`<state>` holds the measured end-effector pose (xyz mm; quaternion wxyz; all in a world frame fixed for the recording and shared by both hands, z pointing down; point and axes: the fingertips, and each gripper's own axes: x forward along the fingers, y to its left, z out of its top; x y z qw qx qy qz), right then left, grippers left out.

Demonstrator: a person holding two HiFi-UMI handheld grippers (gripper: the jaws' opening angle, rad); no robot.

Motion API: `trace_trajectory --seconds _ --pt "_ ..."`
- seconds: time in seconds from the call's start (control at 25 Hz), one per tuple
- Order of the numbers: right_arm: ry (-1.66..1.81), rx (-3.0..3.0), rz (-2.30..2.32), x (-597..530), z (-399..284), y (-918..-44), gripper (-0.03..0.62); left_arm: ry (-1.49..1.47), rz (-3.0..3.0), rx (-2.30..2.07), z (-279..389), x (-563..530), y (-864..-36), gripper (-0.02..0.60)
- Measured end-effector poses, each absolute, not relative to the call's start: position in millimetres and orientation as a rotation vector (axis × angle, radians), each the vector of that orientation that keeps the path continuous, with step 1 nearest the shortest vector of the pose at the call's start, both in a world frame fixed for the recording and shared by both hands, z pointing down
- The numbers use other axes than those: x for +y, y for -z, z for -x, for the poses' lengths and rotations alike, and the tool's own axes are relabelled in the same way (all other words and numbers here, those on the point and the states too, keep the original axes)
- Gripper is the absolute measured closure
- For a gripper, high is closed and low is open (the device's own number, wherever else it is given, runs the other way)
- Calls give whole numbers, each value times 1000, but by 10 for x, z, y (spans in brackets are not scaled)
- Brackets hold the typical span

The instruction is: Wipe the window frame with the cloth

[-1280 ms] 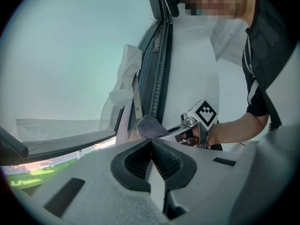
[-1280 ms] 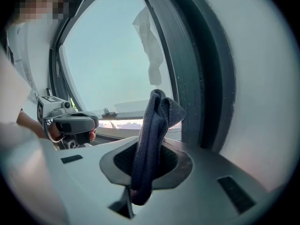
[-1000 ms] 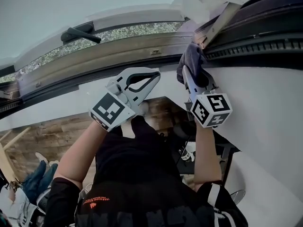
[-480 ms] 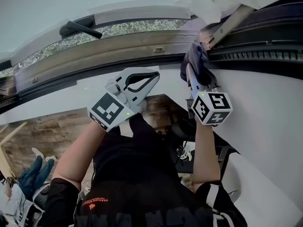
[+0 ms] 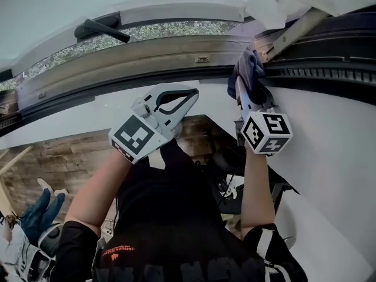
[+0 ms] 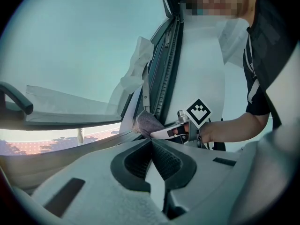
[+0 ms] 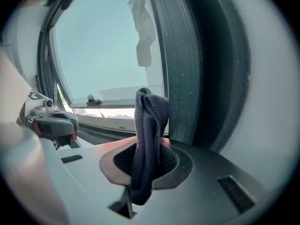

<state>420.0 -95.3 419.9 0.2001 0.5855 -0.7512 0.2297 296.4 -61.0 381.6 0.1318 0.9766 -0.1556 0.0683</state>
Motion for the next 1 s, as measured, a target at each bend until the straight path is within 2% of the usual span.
trace_trajectory --seconds 0.56,1.0 --pt "-639 -2136 -1636 -960 -4125 -4225 543 -180 -2776 -545 -2767 -500 -3881 563" --pt "-636 -2165 -1569 -950 -3776 -4227 545 -167 -2769 -551 -2582 -468 -3887 563"
